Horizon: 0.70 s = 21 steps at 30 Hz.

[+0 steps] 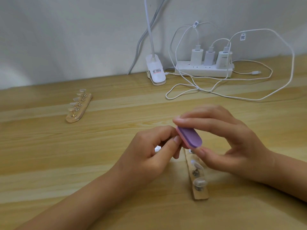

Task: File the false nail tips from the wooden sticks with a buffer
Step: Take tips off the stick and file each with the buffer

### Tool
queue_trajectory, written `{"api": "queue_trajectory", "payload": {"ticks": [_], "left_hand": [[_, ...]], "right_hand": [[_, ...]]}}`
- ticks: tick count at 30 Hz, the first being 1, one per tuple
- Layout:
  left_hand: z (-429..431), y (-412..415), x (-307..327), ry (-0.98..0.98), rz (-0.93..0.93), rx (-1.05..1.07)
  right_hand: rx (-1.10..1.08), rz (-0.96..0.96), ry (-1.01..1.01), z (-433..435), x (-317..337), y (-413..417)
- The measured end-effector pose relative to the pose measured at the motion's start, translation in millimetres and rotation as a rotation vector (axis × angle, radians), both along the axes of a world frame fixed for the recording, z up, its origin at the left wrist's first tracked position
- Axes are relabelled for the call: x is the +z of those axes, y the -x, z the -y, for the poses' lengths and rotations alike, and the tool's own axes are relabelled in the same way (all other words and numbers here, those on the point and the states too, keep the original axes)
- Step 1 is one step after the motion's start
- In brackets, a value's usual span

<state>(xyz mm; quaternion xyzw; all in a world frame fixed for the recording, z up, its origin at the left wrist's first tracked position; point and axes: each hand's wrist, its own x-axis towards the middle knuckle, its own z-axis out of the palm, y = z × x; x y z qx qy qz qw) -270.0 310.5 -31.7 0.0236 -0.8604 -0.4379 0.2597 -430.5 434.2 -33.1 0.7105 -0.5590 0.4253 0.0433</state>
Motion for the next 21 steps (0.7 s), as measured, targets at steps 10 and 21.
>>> {"api": "queue_trajectory", "payload": {"ticks": [10, 21], "left_hand": [[2.1, 0.7, -0.8, -0.063, 0.034, -0.026], [0.2, -0.1, -1.5, -0.054, 0.059, -0.054]], "right_hand": [[-0.048, 0.003, -0.004, 1.5, -1.5, 2.4], [0.004, 0.058, -0.041, 0.4, -3.1, 1.6]]}}
